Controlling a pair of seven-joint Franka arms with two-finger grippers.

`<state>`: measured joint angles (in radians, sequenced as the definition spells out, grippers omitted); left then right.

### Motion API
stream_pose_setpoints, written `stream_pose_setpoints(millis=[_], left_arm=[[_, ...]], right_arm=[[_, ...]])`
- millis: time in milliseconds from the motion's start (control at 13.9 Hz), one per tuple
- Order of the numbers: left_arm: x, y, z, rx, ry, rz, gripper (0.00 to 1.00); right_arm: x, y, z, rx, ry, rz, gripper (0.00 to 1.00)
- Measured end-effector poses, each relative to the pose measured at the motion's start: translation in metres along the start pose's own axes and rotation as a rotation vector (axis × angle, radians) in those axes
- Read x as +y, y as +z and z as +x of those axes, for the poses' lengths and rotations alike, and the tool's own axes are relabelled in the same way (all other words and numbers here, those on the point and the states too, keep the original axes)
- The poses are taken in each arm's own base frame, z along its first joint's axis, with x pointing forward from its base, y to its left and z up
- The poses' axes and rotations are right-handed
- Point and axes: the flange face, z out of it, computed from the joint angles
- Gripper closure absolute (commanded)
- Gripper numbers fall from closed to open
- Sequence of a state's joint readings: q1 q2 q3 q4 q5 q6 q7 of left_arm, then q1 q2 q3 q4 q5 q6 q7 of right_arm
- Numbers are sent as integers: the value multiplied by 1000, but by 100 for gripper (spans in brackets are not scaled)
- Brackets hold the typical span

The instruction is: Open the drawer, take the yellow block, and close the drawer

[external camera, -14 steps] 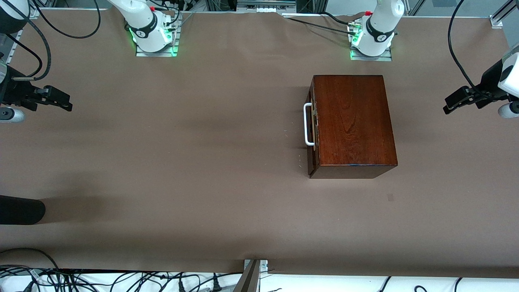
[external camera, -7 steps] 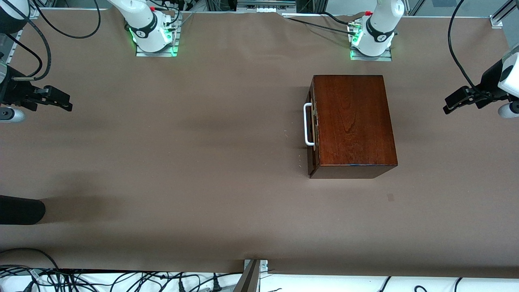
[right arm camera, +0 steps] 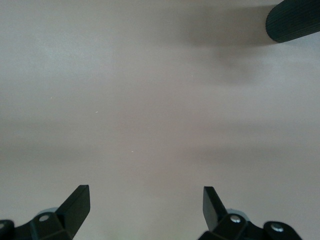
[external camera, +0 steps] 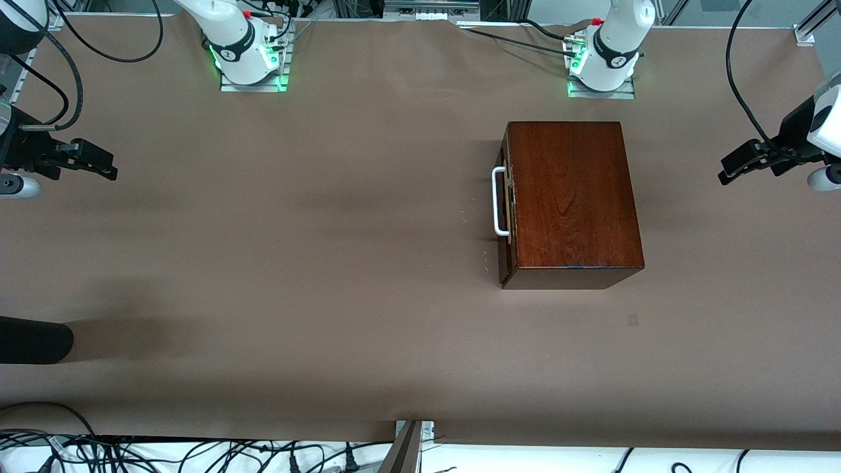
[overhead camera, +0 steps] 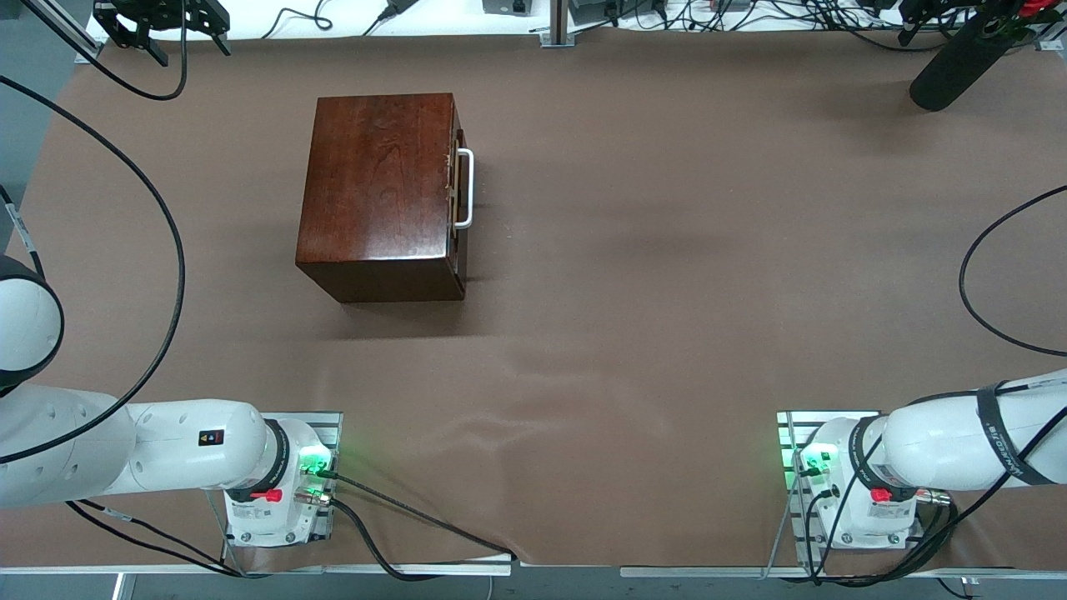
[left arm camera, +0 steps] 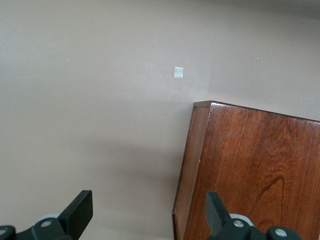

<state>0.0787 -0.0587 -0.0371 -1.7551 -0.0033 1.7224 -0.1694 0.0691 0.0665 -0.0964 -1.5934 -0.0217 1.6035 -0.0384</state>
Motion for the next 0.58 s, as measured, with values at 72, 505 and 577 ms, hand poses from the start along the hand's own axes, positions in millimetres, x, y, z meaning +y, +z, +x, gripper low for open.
stream_pose_setpoints(millis=[72, 505, 577], left_arm=[[0, 0, 0, 0, 0, 0, 0], [19, 0, -4, -3, -21, -5, 0], [38, 1, -8, -5, -33, -7, 0]], right_arm=[[0, 0, 0, 0, 0, 0, 0], [0, 0, 0, 0, 0, 0, 0], [0, 0, 0, 0, 0, 0, 0]])
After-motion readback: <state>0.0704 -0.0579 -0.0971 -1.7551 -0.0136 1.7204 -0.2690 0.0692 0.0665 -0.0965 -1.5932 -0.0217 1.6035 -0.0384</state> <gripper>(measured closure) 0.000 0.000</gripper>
